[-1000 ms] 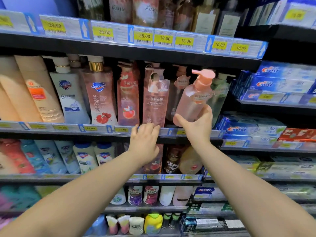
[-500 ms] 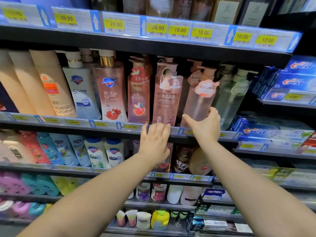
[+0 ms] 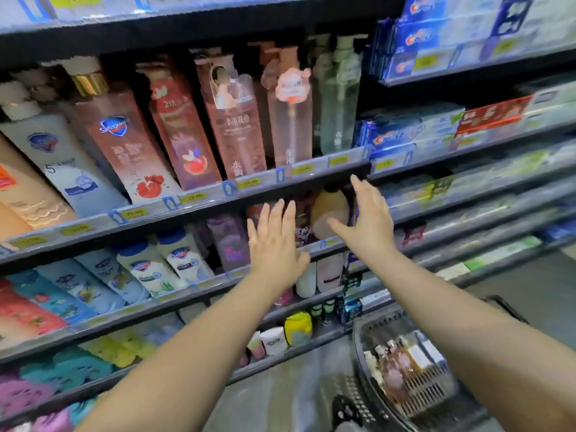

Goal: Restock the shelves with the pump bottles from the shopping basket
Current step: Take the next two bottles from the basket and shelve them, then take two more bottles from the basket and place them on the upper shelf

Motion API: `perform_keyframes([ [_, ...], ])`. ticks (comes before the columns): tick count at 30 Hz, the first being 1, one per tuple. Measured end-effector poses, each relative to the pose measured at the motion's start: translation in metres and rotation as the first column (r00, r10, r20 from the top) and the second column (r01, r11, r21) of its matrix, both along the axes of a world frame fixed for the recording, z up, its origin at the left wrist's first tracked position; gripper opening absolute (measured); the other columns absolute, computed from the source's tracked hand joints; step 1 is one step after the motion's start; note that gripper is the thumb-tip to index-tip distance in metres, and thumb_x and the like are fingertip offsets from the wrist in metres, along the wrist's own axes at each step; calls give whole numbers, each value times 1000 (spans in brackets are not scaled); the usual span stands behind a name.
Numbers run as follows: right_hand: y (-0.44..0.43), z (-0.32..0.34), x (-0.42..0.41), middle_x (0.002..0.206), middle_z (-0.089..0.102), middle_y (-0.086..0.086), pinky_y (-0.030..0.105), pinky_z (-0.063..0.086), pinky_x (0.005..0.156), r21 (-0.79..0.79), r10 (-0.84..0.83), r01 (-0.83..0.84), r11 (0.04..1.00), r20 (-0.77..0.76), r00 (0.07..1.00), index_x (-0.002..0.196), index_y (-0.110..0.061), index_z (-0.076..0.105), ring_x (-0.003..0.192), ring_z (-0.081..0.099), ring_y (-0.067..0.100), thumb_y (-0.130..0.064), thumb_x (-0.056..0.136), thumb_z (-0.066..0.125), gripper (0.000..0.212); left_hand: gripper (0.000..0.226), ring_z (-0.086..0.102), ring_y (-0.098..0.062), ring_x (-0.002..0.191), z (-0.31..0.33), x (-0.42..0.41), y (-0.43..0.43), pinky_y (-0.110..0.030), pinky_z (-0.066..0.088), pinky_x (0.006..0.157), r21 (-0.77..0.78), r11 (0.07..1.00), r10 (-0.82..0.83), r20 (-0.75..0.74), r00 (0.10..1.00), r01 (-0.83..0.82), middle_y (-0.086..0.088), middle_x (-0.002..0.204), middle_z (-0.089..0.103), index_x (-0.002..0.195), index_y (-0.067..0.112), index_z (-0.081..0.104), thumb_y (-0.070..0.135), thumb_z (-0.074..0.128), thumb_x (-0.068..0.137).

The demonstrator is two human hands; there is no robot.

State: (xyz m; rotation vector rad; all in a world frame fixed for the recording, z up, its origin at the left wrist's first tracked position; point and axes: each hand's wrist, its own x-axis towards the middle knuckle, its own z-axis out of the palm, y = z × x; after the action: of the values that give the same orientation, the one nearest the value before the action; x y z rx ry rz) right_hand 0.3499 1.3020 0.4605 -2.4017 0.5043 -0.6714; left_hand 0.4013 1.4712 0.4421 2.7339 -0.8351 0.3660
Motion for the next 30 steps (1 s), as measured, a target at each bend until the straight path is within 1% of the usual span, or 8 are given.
perform_keyframes([
  [3,-14,-43,-73,153,29,7,46,26,112,-143,-92,66,987,-185,978,147,-27,28,142,24,26,-43,78,69,82,95,4,-28,144,-40,-42,-16,-54,4,113,109,987,-107,-105,989,118,-5,157,10,150,18,6,41,61,76],
  [7,-38,-94,-173,153,29,6,44,26,111,-270,-190,78,960,-421,887,147,-29,27,140,25,27,-47,79,64,79,96,4,-28,144,-89,-105,-40,-54,6,113,246,934,-198,-251,947,260,-6,156,8,149,18,2,45,58,77],
  [11,-67,-128,-255,156,23,2,39,21,113,-254,-246,111,961,-598,763,148,-32,21,143,20,24,-46,81,63,80,98,7,-26,144,-118,-163,-70,-53,8,113,309,892,-214,-353,911,329,-5,156,8,149,18,2,50,60,77],
  [14,-91,-149,-315,154,28,4,40,22,112,-227,-265,155,962,-616,742,146,-32,28,142,23,25,-44,76,67,81,96,9,-26,143,-130,-203,-99,-54,11,113,327,879,-214,-381,899,347,-5,155,10,149,17,4,48,60,77],
  [19,-145,-173,-387,156,22,0,41,18,116,-160,-194,112,981,-714,673,146,-34,21,144,17,23,-52,79,62,81,93,9,-24,144,-151,-279,-155,-49,12,116,301,912,-101,-496,863,280,-6,155,10,149,16,2,46,58,80],
  [23,-182,-185,-421,155,24,-1,41,21,115,-122,-104,20,992,-739,665,146,-33,21,143,18,23,-48,79,64,81,93,20,-25,139,-167,-336,-185,-47,23,112,259,951,15,-590,807,172,-6,149,20,147,17,9,44,63,77],
  [26,-207,-190,-424,155,25,-1,41,23,115,-104,-48,-47,993,-760,648,147,-32,22,143,19,23,-48,80,63,80,91,26,-26,136,-176,-353,-197,-44,27,111,236,966,62,-617,785,109,-6,146,25,147,17,12,43,64,76],
  [30,-237,-208,-405,156,23,1,41,20,114,-82,25,-145,986,-788,615,147,-32,20,143,19,25,-47,82,62,79,85,30,-27,133,-192,-344,-208,-43,32,107,231,973,138,-643,754,19,-6,145,28,143,17,22,42,65,74],
])
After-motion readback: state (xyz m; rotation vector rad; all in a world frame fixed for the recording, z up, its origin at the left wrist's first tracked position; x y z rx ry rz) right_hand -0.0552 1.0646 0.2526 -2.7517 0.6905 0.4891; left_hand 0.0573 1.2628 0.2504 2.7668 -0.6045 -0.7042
